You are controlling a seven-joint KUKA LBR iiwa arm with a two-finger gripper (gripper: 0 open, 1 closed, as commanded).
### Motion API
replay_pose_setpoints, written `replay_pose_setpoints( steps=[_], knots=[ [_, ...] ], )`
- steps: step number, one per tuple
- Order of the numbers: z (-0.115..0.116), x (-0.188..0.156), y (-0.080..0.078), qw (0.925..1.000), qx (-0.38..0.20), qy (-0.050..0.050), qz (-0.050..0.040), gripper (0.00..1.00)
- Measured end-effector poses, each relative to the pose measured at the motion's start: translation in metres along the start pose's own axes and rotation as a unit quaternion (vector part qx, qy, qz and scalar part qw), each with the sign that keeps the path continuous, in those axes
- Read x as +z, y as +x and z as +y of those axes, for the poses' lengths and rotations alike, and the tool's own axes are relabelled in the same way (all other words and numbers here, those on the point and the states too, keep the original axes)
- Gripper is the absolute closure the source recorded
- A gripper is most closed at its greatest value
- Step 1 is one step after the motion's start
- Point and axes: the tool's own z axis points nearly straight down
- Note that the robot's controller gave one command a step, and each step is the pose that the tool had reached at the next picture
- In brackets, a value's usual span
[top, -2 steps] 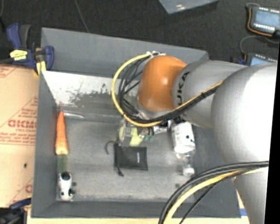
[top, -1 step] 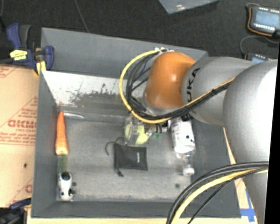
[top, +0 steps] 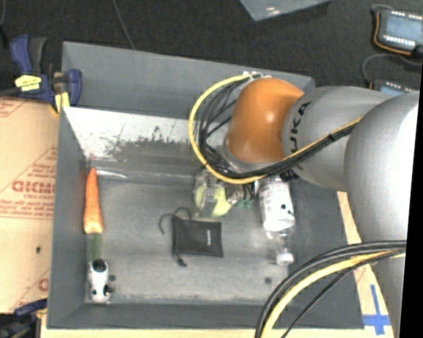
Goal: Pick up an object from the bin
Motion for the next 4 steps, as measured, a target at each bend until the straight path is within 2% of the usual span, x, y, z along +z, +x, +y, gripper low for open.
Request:
replay_pose_setpoints(
  steps=[1, 2, 3, 4],
  knots=[
    [-0.009, 0.019, 0.003, 1.0000, -0.002, 0.000, 0.0046, 1.00],
    [-0.003, -0.023, 0.001, 1.0000, -0.007, 0.001, 0.0048, 1.00],
    [0.000, -0.081, -0.003, 1.0000, -0.008, 0.000, 0.0004, 1.00],
    [-0.014, -0.091, -0.008, 1.0000, -0.007, 0.000, -0.0060, 1.00]
  ],
)
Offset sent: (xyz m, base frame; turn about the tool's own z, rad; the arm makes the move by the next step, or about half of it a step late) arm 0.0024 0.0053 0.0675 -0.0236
